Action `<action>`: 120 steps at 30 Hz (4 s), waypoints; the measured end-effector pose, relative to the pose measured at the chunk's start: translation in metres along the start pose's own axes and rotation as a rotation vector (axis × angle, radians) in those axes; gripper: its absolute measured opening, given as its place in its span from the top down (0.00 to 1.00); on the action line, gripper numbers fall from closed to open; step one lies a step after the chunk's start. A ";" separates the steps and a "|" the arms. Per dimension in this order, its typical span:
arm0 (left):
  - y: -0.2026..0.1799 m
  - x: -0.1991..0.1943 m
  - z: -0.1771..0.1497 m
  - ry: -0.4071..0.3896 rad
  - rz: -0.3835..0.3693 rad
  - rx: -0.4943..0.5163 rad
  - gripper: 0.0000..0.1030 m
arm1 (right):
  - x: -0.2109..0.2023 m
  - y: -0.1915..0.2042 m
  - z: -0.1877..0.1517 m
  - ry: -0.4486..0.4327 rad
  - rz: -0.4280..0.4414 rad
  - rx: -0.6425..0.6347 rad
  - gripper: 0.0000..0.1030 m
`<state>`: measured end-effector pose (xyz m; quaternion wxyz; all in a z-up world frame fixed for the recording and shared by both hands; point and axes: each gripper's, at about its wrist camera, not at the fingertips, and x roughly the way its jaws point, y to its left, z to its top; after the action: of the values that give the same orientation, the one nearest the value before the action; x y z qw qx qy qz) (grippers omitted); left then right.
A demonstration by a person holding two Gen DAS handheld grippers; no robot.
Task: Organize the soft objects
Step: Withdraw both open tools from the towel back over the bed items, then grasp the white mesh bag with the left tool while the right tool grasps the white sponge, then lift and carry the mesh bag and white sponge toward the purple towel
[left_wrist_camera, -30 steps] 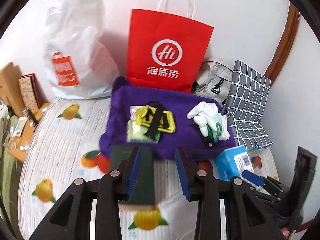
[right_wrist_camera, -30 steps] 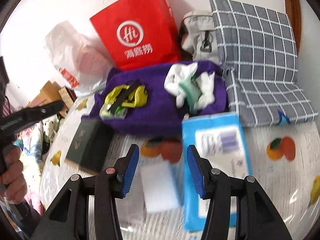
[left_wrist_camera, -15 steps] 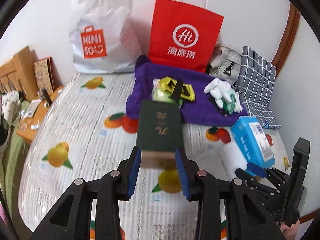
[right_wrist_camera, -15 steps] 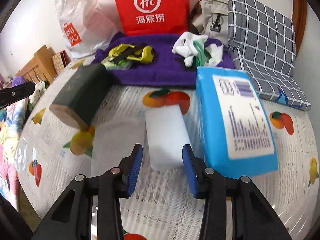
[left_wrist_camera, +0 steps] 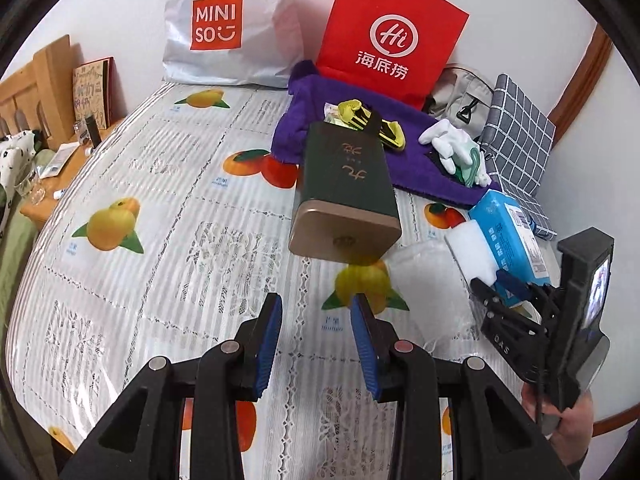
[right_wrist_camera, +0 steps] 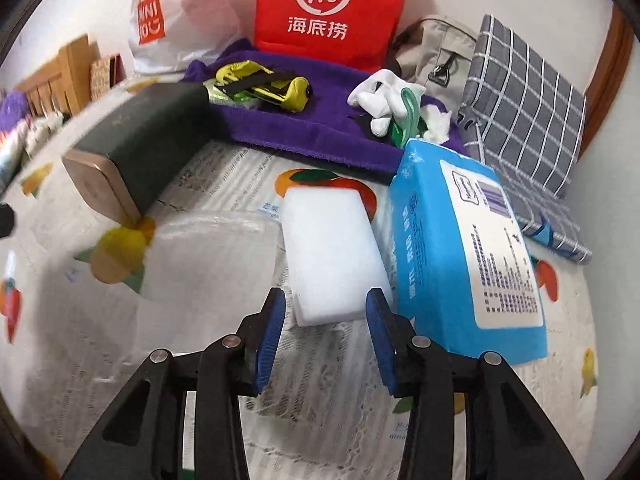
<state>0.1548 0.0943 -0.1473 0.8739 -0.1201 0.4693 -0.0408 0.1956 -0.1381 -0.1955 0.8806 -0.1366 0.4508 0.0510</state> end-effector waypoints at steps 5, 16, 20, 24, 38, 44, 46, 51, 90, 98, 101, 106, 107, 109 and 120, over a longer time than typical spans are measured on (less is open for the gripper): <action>-0.001 -0.003 -0.002 0.003 -0.003 -0.002 0.67 | -0.006 -0.006 -0.003 -0.024 -0.008 0.005 0.70; -0.016 -0.001 -0.015 0.037 0.020 0.002 0.67 | -0.071 -0.025 -0.035 -0.081 0.169 0.084 0.71; -0.025 0.001 -0.020 0.053 0.013 0.002 0.67 | -0.087 -0.037 -0.060 -0.069 0.161 0.089 0.71; -0.038 0.008 -0.026 0.080 0.015 0.015 0.67 | -0.087 -0.055 -0.087 -0.019 0.150 0.141 0.69; -0.068 0.025 -0.028 0.120 -0.006 0.044 0.60 | -0.069 -0.066 -0.105 -0.070 0.217 0.217 0.23; -0.088 0.042 -0.019 0.136 -0.063 0.062 0.52 | -0.044 -0.055 -0.113 -0.040 0.234 0.200 0.25; -0.093 0.053 -0.015 0.148 -0.060 0.053 0.51 | -0.044 -0.055 -0.116 -0.060 0.198 0.183 0.38; -0.105 0.077 -0.007 0.169 -0.066 0.045 0.49 | -0.046 -0.069 -0.122 -0.056 0.140 0.186 0.47; -0.077 0.076 -0.018 0.092 -0.050 0.124 0.92 | -0.050 -0.083 -0.124 -0.023 0.122 0.266 0.48; -0.045 0.053 -0.031 0.087 -0.073 0.075 0.92 | -0.061 -0.083 -0.122 -0.017 0.097 0.290 0.48; -0.036 0.044 -0.033 0.075 -0.063 0.066 0.92 | -0.067 -0.083 -0.120 -0.020 0.088 0.294 0.48; -0.024 0.028 -0.036 0.065 -0.074 0.037 0.92 | -0.077 -0.081 -0.117 -0.031 0.081 0.293 0.48; -0.023 0.025 -0.036 0.063 -0.075 0.033 0.92 | -0.079 -0.080 -0.116 -0.033 0.078 0.291 0.48; -0.021 0.020 -0.036 0.061 -0.087 0.029 0.92 | -0.081 -0.080 -0.114 -0.033 0.076 0.290 0.48; -0.026 -0.015 -0.024 0.012 -0.088 0.025 0.92 | -0.099 -0.087 -0.096 -0.065 0.085 0.303 0.48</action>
<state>0.1276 0.0681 -0.1416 0.8699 -0.1297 0.4680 -0.0858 0.0814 -0.2455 -0.1522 0.9023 0.0187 0.4301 0.0239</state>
